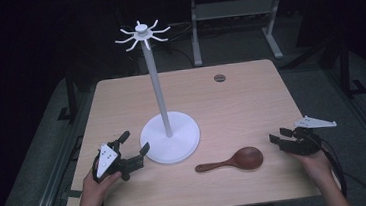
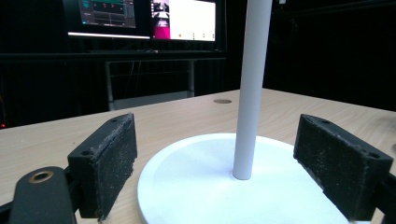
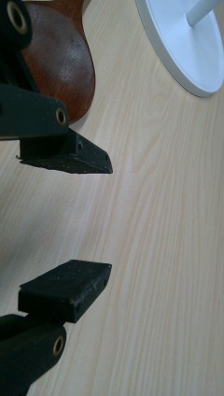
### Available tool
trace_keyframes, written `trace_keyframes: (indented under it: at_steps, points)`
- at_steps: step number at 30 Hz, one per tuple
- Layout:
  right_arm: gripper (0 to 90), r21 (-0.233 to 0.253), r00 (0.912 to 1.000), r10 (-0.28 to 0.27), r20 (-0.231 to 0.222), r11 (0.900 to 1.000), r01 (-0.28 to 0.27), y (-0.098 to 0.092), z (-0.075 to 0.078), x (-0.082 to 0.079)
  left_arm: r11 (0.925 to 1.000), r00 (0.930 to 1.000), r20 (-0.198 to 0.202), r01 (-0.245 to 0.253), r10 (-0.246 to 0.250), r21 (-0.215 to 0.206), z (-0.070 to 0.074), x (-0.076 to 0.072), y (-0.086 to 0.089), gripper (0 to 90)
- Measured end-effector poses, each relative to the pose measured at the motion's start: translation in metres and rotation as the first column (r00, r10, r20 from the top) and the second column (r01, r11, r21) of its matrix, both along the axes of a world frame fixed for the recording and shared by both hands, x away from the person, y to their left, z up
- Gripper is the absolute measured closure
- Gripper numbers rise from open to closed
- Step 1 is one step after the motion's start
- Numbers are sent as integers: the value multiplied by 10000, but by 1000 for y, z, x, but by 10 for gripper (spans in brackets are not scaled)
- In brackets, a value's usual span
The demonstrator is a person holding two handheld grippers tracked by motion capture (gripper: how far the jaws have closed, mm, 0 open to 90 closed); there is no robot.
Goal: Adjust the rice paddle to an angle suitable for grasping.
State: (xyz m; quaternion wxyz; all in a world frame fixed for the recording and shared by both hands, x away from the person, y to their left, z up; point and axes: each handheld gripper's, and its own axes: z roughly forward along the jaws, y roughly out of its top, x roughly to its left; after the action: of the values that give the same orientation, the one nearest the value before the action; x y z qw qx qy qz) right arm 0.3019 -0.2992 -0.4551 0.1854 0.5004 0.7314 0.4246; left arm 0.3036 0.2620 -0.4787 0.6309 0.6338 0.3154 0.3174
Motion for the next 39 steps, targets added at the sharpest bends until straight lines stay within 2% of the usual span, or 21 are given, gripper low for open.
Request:
trace_keyframes:
  at_steps: [12,16,25,30,31,34,37,39]
  points:
    - [463,-127,10000,5,-7,9999,-5,2,1,2,10000,10000,0,-28,28,-11,0,0,0,128]
    - [547,35,9999,92,-77,10000,-92,3,3,7,10000,10000,-21,-56,56,-7,0,0,0,129]
    - [735,-72,9984,566,-57,9984,-566,12,8,12,10000,10000,-8,-66,66,14,0,0,0,128]
    - [785,-103,9970,765,-120,9970,-767,19,9,18,9999,10000,4,-73,73,90,0,0,0,129]
    - [798,-70,9961,840,-258,9964,-842,22,9,20,10000,10000,-4,-72,72,31,0,0,0,129]
    - [880,-329,9933,1107,-321,9932,-1117,33,12,29,10000,10000,-18,-79,79,58,0,0,0,128]
    - [899,-527,9899,1350,-441,9891,-1373,42,13,35,10000,10000,-24,-80,80,12,0,0,0,128]
    - [899,-483,9876,1469,-546,9876,-1496,46,12,38,10000,10000,-24,-81,81,36,0,0,0,128]
